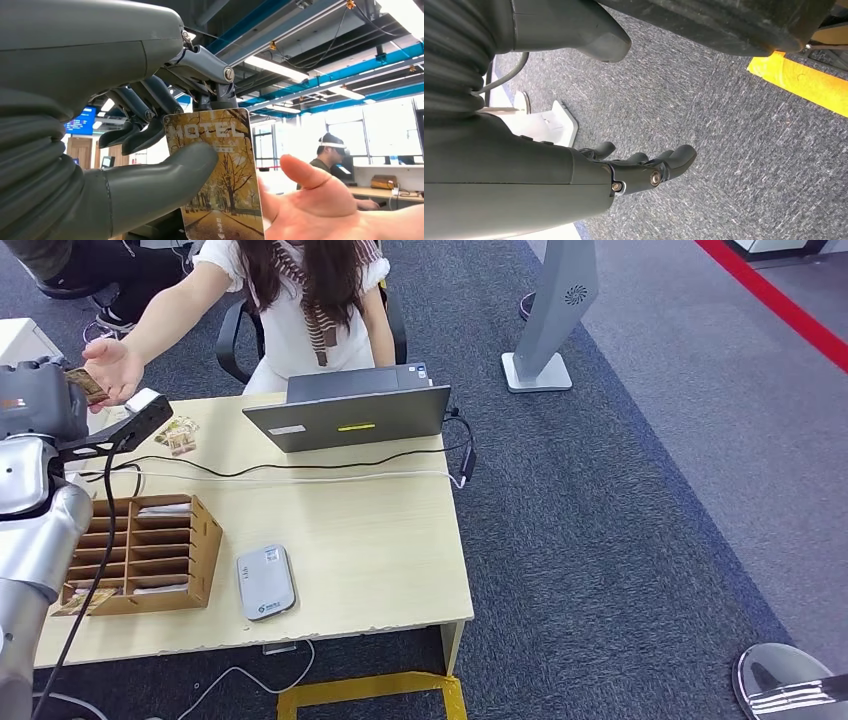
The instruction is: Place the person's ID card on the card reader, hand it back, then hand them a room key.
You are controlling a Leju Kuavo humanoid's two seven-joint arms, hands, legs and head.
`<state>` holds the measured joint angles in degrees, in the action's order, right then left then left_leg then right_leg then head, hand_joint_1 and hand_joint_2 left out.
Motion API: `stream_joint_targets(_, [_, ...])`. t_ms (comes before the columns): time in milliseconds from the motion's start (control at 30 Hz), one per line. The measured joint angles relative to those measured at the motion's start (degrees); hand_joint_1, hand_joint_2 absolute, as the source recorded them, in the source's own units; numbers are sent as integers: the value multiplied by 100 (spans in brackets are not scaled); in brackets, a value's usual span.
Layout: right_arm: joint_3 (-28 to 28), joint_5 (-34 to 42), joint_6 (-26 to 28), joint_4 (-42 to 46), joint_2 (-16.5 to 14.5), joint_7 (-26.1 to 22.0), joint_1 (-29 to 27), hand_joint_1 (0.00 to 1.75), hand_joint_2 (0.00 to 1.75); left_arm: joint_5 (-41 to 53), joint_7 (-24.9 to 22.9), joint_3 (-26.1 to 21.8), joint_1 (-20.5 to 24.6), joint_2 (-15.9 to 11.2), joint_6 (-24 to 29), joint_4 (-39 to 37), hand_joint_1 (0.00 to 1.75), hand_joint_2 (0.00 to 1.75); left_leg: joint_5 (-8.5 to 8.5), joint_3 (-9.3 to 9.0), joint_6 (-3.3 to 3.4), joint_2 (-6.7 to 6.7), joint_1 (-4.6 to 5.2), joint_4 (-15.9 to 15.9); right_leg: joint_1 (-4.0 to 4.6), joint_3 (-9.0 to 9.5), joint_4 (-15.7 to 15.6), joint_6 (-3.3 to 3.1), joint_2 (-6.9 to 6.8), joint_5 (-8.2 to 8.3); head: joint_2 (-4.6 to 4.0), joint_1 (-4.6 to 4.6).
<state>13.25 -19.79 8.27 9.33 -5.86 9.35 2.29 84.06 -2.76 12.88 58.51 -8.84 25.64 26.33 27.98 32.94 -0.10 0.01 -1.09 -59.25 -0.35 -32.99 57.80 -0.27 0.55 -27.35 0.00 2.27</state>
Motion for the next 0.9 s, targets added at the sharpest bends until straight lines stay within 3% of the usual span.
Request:
stream_joint_targets(133, [9,-5,-7,0,0,8,1,0,175,32,-16,77,40,47,-13,-80,175,175,0,0,0,1,0,0,0,0,0,0,1,0,0,-1])
stream_joint_targets(167, [10,-9,-8,0,0,10,1,0,175,34,-17,88,44,51,-13,-94,140,175,0,0,0,1,0,0,0,0,0,0,2,0,0,-1])
stream_joint_targets(267, [16,-19,-10,0,1,15,0,0,175,25,-25,101,43,59,18,-120,9,175,0,0,0,2,0,0,0,-1,0,0,4,0,0,-1])
stream_joint_targets(300, [18,-21,-10,0,2,16,0,0,175,9,-38,102,38,62,46,-125,0,175,0,0,0,2,0,0,0,-1,0,0,4,0,0,-1])
stream_joint_targets(667, [26,-34,-3,0,4,9,-1,0,175,-167,108,102,-91,137,545,-106,0,175,0,2,0,-2,0,0,0,0,0,0,-2,0,0,0])
stream_joint_targets(800, [24,3,5,0,4,5,-3,0,175,-603,591,95,-357,162,854,215,0,175,0,2,0,-1,1,1,-1,2,0,0,0,0,0,0])
stream_joint_targets(900, [1,100,53,0,4,-52,-17,0,175,-1308,1087,43,-852,148,922,890,0,175,5,-1,1,7,4,3,-3,3,0,0,9,-1,0,-1])
